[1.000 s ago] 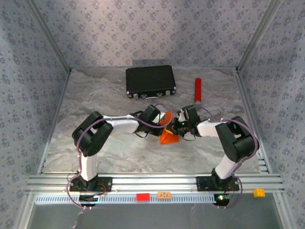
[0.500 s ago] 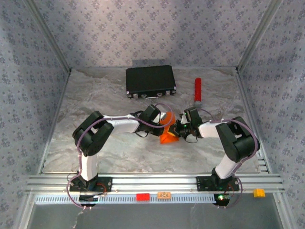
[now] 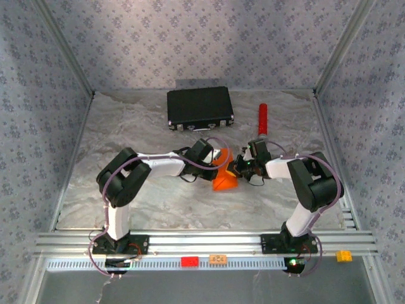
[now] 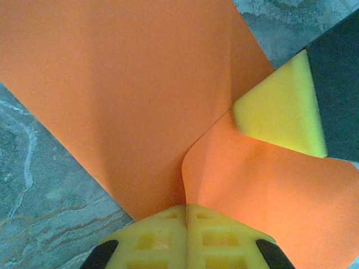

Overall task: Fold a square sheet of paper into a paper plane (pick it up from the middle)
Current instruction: Fold the triangle a second time at the center of the table.

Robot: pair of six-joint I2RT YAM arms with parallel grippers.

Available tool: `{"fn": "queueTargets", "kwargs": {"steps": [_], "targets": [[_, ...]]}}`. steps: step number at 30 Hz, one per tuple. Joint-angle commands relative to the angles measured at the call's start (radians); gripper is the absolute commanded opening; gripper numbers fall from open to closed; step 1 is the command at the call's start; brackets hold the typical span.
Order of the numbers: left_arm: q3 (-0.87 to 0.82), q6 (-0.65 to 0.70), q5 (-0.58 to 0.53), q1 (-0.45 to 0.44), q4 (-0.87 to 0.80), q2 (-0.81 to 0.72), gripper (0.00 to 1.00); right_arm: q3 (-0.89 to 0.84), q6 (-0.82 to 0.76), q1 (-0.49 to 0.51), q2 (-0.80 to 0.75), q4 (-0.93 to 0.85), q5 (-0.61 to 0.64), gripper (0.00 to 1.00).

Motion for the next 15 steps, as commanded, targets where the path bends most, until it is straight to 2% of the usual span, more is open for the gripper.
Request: {"fn": "queueTargets", "kwargs": {"steps": [1, 6, 15], "targets": [[-0.005, 0.018, -0.014, -0.001, -0.08, 0.038, 0.0, -0.024, 0.007, -0.02, 0.018, -0.022, 0.023, 0.04], [-0.007, 0.02, -0.018, 0.0, -0.082, 0.036, 0.0, 0.021, -0.001, -0.044, -0.017, -0.051, -0.001, 0.04], [-0.007, 0.02, -0.019, -0.001, -0.083, 0.038, 0.0, 0.018, -0.01, -0.076, 0.05, -0.106, 0.05, 0.04]]}}
